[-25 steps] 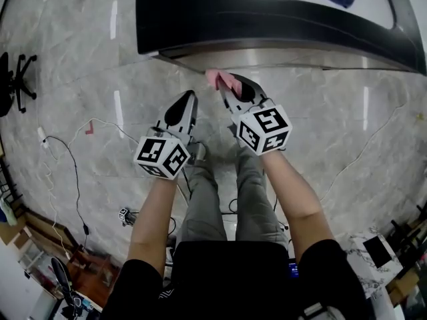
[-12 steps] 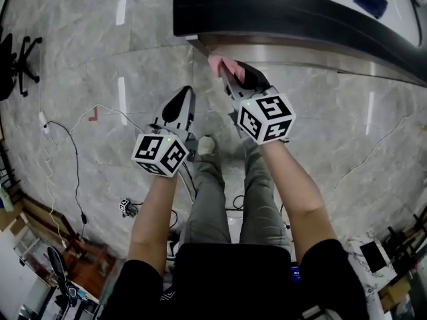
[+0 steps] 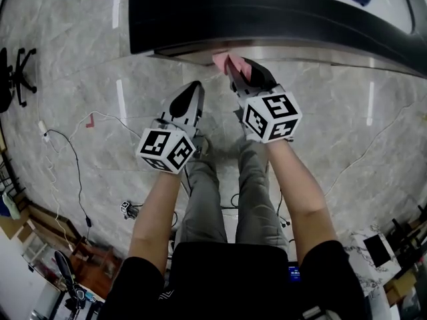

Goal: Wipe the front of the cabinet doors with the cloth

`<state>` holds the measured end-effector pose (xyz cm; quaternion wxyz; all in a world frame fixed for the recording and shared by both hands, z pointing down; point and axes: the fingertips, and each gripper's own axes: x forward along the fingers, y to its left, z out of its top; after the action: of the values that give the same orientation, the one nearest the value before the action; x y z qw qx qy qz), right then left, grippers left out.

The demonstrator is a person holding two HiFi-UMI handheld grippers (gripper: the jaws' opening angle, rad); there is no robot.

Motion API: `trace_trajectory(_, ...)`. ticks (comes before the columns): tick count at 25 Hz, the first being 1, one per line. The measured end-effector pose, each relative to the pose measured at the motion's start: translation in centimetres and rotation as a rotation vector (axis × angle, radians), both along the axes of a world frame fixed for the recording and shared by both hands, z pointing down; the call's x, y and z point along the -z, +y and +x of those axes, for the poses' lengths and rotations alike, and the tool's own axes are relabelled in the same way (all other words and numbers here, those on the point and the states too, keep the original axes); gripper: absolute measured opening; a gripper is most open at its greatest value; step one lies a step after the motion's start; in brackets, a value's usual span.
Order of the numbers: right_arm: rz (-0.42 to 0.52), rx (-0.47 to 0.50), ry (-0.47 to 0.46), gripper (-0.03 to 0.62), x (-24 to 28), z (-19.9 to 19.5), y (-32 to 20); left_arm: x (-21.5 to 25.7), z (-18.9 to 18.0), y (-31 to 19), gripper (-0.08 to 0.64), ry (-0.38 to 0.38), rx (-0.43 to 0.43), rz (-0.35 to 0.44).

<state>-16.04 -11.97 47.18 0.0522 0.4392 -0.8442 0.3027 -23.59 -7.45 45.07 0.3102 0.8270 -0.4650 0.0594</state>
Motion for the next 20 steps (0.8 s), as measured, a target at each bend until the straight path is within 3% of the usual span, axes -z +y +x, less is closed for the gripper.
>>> trace_trajectory(11,-0.016,-0.11,0.016,0.043,-1.2,10.8,-0.6,-0.9,9.8,-1.2,0.009,0.004,-0.107,-0.009)
trace_trajectory(20,-0.03,-0.191,0.039,0.043,-1.7,17.8,-0.8,-1.3,15.3,-1.6,0.009,0.013,-0.172,-0.011)
